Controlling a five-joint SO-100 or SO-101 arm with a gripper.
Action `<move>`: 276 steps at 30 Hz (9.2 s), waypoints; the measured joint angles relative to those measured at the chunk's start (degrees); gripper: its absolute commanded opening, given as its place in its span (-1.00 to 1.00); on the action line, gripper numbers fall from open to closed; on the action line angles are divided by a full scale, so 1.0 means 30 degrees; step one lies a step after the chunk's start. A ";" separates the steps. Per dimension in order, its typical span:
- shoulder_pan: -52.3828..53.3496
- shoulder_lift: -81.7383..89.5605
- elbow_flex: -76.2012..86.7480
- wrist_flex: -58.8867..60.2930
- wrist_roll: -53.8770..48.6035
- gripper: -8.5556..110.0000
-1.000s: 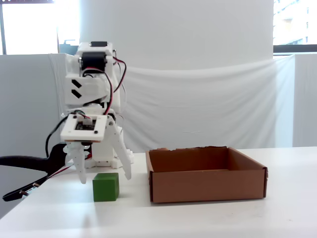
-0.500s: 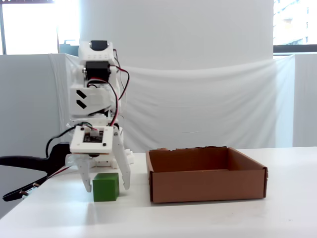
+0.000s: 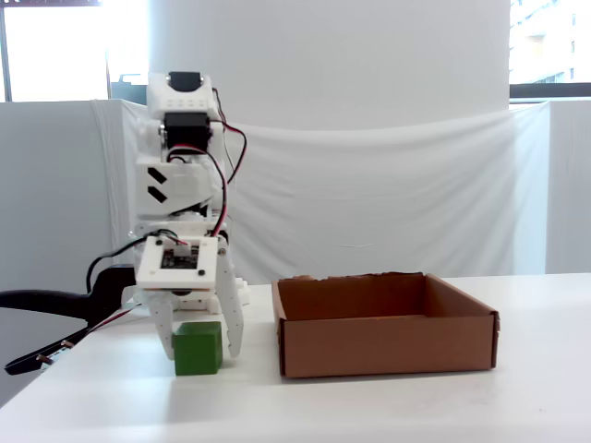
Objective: Grasp a green cube and put it in a box.
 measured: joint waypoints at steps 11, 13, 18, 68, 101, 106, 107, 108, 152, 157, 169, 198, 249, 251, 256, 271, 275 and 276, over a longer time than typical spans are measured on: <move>0.0000 -0.0059 0.0000 -0.0410 0.0176 -0.56; 0.0000 -0.0088 0.0000 -0.0527 0.0176 -0.57; 0.0000 -0.0176 -0.0234 -0.0205 0.0176 -0.57; -0.0117 -0.0176 -0.0234 -0.0352 0.0205 -0.64; -1.0107 -0.4307 -1.1631 0.7881 0.8789 -0.62; -1.2275 -0.4922 -0.9990 0.7793 0.9141 -0.61; -1.2334 -0.4951 -0.9932 0.7764 0.9170 -0.61; -1.2891 -0.5186 -0.9463 0.7559 0.9404 -0.61; -0.3457 0.5186 -0.6445 0.9404 0.6299 -0.60; -0.2021 0.8525 -0.2812 0.8877 0.5684 -0.60; -0.0586 2.0244 0.6650 0.9316 0.4219 -0.61; -0.0410 2.3379 0.9814 1.1748 0.3398 -0.58; -0.0234 2.3379 0.9814 1.1865 0.4482 -0.50; -0.0234 2.3379 0.9814 1.1865 0.4482 -0.50; -0.0234 2.3379 0.9814 1.1865 0.4482 -0.50; -0.0234 2.3379 0.9814 1.1865 0.4482 -0.50; -0.0234 2.3379 0.9814 1.1865 0.4482 -0.50; -0.0234 2.3379 0.9814 1.1865 0.4482 -0.50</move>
